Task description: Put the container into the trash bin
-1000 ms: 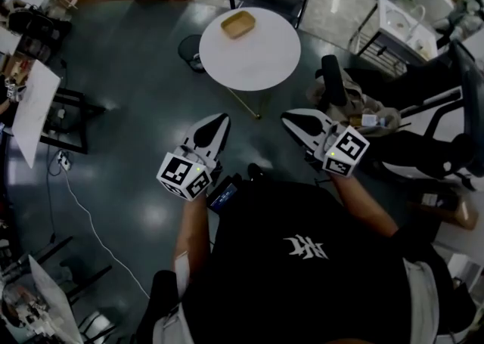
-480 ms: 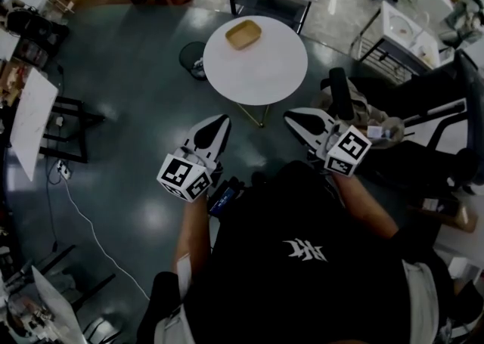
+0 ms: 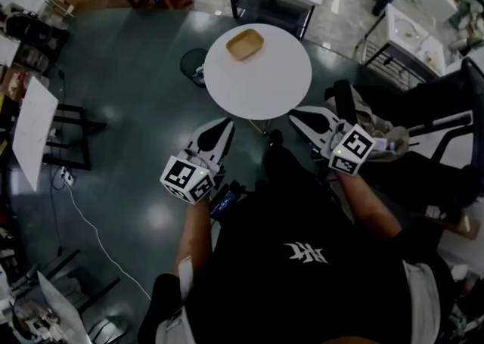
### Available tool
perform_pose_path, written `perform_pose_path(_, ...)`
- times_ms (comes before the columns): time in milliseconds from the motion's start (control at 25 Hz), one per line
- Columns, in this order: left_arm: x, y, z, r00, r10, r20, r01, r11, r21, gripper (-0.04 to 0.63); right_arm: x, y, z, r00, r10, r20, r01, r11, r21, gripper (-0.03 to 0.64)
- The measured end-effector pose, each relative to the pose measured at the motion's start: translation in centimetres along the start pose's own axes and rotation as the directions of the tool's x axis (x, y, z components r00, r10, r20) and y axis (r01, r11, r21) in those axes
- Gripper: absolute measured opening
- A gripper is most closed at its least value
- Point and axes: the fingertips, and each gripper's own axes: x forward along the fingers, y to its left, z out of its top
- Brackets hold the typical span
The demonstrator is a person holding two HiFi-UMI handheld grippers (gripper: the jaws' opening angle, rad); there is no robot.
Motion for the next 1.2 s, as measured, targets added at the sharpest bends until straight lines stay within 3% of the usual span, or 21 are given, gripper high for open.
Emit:
perform_pose_path(360, 6.2, 5.7, 0.1, 0.999, 0.024, -0.048, -0.024, 1.0, -0.014, 0.003, 4.4, -7.9, 0.7, 0.999, 0.026, -0.029, -0.025, 1.0, 0.014, 0.043)
perform_pose_path(680, 11.3, 12.0, 0.8, 0.99, 0.11, -0.085, -0.114, 0.992, -0.052, 0.003, 8.1, -16.0, 1.3, 0.997, 0.018, -0.069, -0.015, 0.999, 0.035, 0.043)
perform_pose_path(960, 15.4, 18.0, 0.0, 0.972, 0.189, -0.142, -0.204, 0.975, -0.094, 0.005, 11.5, -23.9, 0.6, 0.99, 0.015, -0.138, -0.006, 0.998, 0.063, 0.044)
perform_pose_path(1200, 18.2, 22.2, -3.4, 0.946, 0.232, -0.229, -0.268, 0.953, -0.142, 0.005, 14.8, -29.3, -2.2, 0.976, 0.018, -0.218, 0.003, 0.995, 0.1, 0.044)
